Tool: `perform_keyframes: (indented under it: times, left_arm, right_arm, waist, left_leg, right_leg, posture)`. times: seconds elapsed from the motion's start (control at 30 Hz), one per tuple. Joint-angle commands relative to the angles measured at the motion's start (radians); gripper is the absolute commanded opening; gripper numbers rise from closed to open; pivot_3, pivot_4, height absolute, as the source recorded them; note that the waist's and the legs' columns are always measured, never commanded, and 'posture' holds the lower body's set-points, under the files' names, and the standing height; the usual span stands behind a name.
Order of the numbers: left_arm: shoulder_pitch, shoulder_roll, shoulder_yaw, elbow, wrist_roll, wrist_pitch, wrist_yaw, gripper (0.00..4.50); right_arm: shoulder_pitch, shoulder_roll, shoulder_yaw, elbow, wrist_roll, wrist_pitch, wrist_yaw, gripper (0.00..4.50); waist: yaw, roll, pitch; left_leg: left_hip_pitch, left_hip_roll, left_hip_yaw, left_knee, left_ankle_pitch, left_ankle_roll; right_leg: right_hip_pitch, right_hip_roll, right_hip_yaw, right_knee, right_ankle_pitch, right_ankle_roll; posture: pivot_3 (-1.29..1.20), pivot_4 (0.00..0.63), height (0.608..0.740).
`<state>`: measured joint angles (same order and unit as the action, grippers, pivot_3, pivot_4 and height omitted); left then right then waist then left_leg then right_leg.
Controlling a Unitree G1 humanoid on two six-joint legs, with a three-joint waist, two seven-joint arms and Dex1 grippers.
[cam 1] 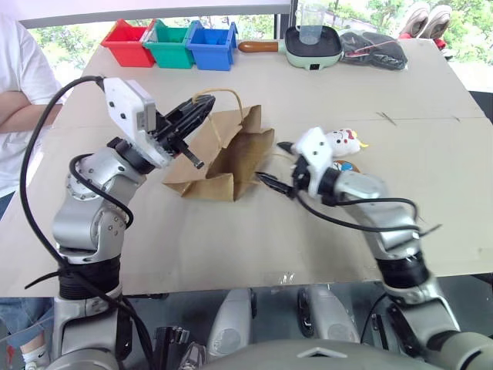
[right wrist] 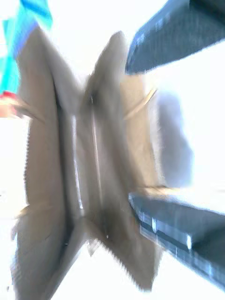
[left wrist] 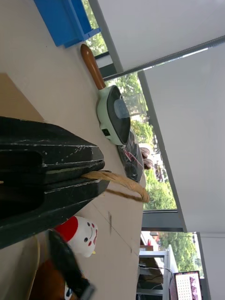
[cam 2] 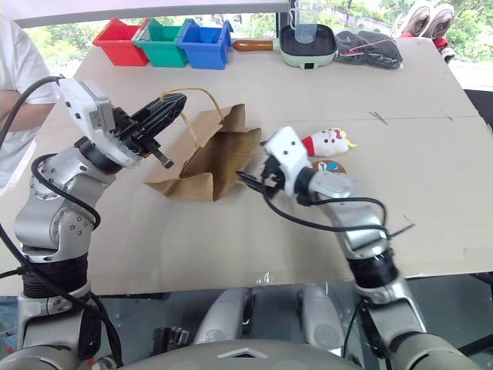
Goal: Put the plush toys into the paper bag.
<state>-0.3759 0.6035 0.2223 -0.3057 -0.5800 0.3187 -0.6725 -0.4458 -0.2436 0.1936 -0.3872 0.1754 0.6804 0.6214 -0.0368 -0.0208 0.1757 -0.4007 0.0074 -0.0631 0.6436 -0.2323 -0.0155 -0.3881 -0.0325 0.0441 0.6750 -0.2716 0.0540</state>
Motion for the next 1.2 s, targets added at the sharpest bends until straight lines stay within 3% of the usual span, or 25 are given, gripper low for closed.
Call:
perform_keyframes:
  times: [0.03,0.17,0.27,0.37,0.6,0.67,0.83,1.03,1.2]
  left_arm:
    - [0.005,-0.006,0.021,-0.036,-0.015,-0.015,-0.003,0.00]
    - [-0.005,-0.021,0.015,-0.027,-0.013,-0.017,0.001,0.00]
    - [-0.017,-0.040,0.004,-0.014,-0.003,-0.026,0.004,0.00]
    - [-0.019,-0.054,-0.003,-0.019,-0.004,-0.020,0.001,0.00]
    - [0.002,-0.080,0.005,-0.059,-0.072,0.019,-0.012,0.00]
    - [0.001,-0.081,0.007,-0.060,-0.078,0.020,-0.012,0.00]
    - [0.002,-0.093,0.024,-0.062,-0.155,0.040,-0.037,0.00]
    - [-0.007,-0.105,0.005,-0.064,-0.174,0.051,-0.031,0.00]
    - [-0.029,-0.134,-0.013,-0.071,-0.185,0.058,-0.011,0.00]
  right_arm:
    - [0.043,-0.094,-0.105,-0.184,0.023,0.161,-0.048,4.05]
    - [0.072,-0.179,-0.169,-0.220,0.003,0.323,-0.122,4.05]
    - [0.090,-0.232,-0.132,-0.126,-0.021,0.370,-0.136,4.05]
    - [0.096,-0.245,-0.089,-0.016,-0.045,0.318,-0.143,3.29]
    - [0.114,-0.290,-0.145,-0.054,-0.006,0.251,-0.106,0.04]
    - [0.109,-0.284,-0.172,-0.061,0.021,0.228,-0.097,0.01]
    - [-0.063,-0.162,-0.245,-0.101,0.210,0.242,-0.053,0.01]
    - [-0.200,-0.114,-0.147,0.009,0.198,0.177,-0.046,0.01]
    - [-0.341,-0.027,0.063,0.252,0.083,0.026,-0.003,0.01]
  waist:
    - [0.000,0.000,0.000]
    - [0.001,-0.001,0.000]
    - [-0.001,-0.001,0.000]
    - [-0.001,-0.001,0.000]
    - [0.002,-0.001,0.000]
    - [0.002,-0.001,0.000]
    - [-0.009,0.000,0.002]
    - [0.004,0.000,0.002]
    - [-0.006,0.000,0.002]
  left_leg:
    - [0.000,0.000,0.000,0.000,0.000,0.000]
    - [0.000,0.000,0.002,0.000,0.000,0.000]
    - [0.000,0.000,0.003,-0.001,0.000,0.000]
    - [0.000,0.000,0.004,-0.001,0.000,0.000]
    - [0.000,0.000,0.004,-0.001,0.000,0.000]
    - [-0.001,0.000,0.004,0.000,0.000,0.000]
    - [0.000,0.001,0.004,-0.001,0.000,0.000]
    - [-0.002,0.001,0.002,-0.002,0.000,0.000]
    - [-0.001,0.000,0.003,-0.001,0.000,0.000]
  right_leg:
    - [0.000,0.000,0.000,0.000,0.000,0.000]
    - [0.000,0.000,0.000,-0.001,0.000,0.000]
    - [0.000,0.000,0.000,-0.001,0.000,0.000]
    - [0.001,0.001,0.000,-0.003,0.000,0.000]
    - [0.001,0.000,0.000,-0.003,0.000,0.000]
    - [0.002,0.000,0.000,-0.003,0.000,0.000]
    - [0.001,0.001,0.001,-0.003,0.000,0.000]
    - [0.001,0.001,-0.002,-0.005,0.000,0.000]
    - [0.001,0.001,0.000,-0.006,0.000,0.000]
  posture:
    - [0.00,0.150,0.740]
    - [0.00,0.150,0.740]
    - [0.00,0.150,0.740]
    - [0.00,0.150,0.740]
    - [0.00,0.150,0.740]
    - [0.00,0.150,0.740]
    - [0.00,0.150,0.740]
    - [0.00,0.150,0.740]
    - [0.00,0.150,0.740]
